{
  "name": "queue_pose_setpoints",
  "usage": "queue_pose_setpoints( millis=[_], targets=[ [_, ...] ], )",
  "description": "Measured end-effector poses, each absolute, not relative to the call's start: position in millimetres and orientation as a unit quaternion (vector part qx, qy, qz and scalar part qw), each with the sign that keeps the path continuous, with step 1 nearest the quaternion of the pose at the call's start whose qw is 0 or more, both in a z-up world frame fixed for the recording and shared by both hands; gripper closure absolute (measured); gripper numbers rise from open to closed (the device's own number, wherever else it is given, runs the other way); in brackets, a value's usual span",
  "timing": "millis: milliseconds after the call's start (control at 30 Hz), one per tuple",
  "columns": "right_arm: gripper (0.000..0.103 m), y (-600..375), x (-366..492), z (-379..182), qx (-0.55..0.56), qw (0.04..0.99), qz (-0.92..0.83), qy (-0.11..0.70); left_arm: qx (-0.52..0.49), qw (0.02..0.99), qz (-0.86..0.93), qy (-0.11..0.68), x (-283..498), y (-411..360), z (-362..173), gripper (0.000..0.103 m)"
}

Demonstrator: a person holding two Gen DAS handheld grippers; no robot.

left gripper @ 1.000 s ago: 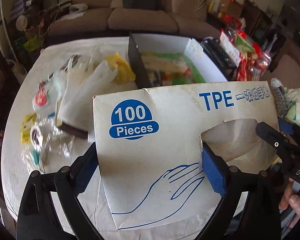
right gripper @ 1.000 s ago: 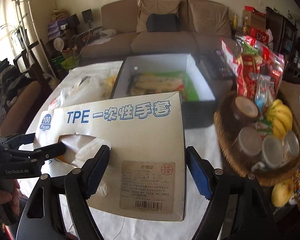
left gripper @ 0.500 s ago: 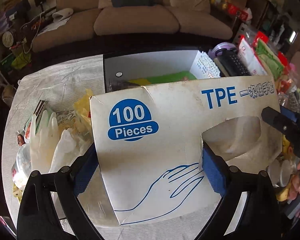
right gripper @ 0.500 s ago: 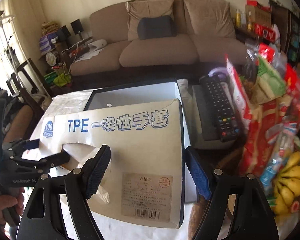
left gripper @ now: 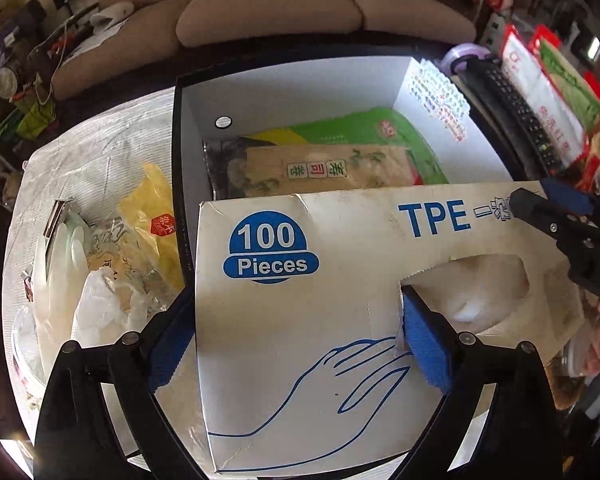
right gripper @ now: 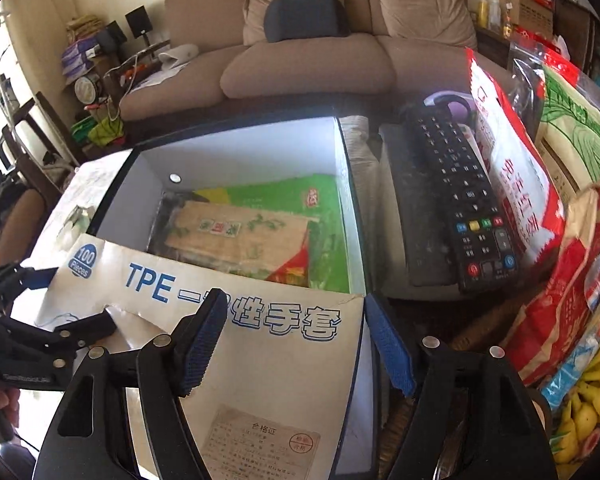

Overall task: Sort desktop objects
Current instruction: 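Carry the white glove box with the left gripper over the black box, then lower the glove box into the black box and open the left gripper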

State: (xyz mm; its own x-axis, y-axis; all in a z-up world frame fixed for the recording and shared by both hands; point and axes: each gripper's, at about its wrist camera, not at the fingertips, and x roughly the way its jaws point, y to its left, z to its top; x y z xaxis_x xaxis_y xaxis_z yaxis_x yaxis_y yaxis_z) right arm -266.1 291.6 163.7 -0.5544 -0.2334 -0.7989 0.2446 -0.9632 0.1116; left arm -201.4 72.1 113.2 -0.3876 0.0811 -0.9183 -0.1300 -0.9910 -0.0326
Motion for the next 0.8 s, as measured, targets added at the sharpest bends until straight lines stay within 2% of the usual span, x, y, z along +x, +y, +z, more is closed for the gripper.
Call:
queue_pose_setpoints(
  millis=[200,333,467,600,800],
  targets=[
    [0.028,274.1,-296.9,171.7,0.453,0.128,-0.882,0.027,-0.52,0.021,0.854,-0.022,-196.8,64.0,115.4,0.008],
    [0.029,267.4,-305.6,160.8,0.479,0.137,-0.867,0.014,-0.532,0.026,0.844,0.07,-192.2,89.5,105.5,0.008],
    [0.029,254.4,-290.5,160.2,0.457,0.151,-0.875,0.059,-0.546,0.057,0.831,0.086,-180.0,104.8,95.1,0.008],
    [0.03,256.5,-280.8,164.2,0.454,0.164,-0.875,0.04,-0.546,0.09,0.831,0.06,-170.0,97.7,113.8,0.008],
    [0.03,251.1,-284.4,160.6,0.482,0.177,-0.858,0.006,-0.497,0.112,0.86,-0.028,-152.8,38.3,172.0,0.007]
  ],
)
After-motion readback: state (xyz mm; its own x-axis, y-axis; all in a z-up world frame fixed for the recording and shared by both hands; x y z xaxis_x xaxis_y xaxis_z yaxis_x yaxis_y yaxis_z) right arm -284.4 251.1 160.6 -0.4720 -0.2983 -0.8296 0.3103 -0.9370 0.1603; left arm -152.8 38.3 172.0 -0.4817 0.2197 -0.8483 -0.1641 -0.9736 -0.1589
